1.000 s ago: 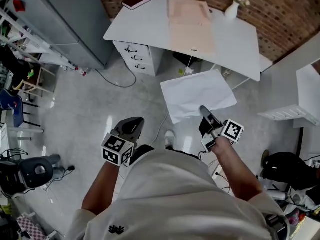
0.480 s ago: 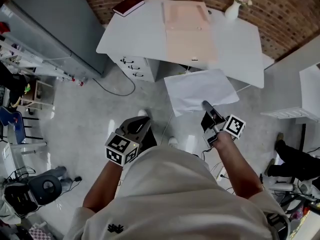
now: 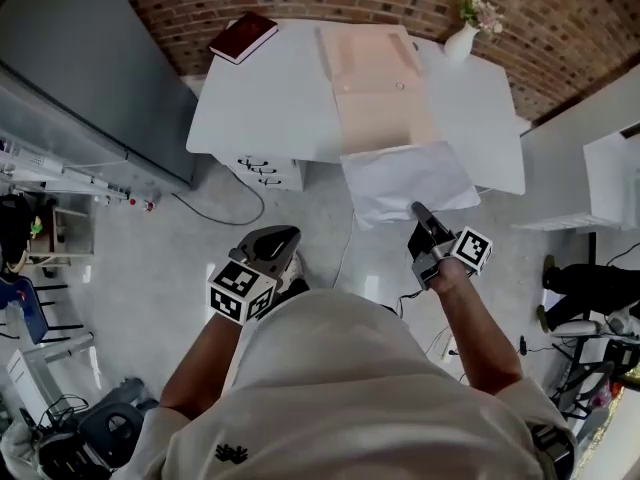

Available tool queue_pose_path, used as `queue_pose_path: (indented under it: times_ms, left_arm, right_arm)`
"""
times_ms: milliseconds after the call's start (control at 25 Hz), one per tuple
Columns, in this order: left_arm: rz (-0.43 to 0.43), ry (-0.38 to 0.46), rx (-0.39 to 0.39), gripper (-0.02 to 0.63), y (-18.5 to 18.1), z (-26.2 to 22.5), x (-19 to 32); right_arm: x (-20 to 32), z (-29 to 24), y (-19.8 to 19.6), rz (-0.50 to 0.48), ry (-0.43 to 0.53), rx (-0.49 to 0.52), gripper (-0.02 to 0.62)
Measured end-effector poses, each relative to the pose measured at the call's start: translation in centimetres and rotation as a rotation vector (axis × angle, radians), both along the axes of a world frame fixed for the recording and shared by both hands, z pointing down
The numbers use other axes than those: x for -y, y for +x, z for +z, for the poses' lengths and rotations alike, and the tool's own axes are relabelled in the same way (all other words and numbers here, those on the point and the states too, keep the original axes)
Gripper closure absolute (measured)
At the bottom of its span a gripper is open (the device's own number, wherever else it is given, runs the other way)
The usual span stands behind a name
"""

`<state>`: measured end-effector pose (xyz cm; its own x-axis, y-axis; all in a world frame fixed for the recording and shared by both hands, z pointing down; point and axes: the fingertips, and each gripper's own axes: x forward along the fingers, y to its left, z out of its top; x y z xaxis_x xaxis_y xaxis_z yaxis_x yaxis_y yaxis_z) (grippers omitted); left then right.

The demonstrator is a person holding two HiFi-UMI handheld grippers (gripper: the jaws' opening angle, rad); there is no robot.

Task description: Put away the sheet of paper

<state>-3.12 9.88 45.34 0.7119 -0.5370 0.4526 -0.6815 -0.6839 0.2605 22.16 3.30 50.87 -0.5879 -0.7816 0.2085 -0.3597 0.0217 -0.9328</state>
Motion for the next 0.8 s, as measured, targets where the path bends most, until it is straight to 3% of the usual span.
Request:
queue_pose_path:
  times_ms: [240, 400, 800]
  left_arm:
    - [0.055, 0.010, -0.015, 0.577, -5.7, 0.6, 4.5]
    - [0.047, -0.003, -0.036, 0.577, -8.1, 1.3, 6.9]
    - [-0.011, -0.013, -0.022, 0.577, -9.3, 1.3, 13.7]
  right_arm:
    - [5.0, 0.8, -3.4, 0.063, -0.011, -0.045, 0.568]
    - [7.8, 1.0, -4.8, 0.079, -0.013, -0.051, 0.568]
    - [17.3, 4.2, -3.1, 0.086, -0.059, -0.064, 0.568]
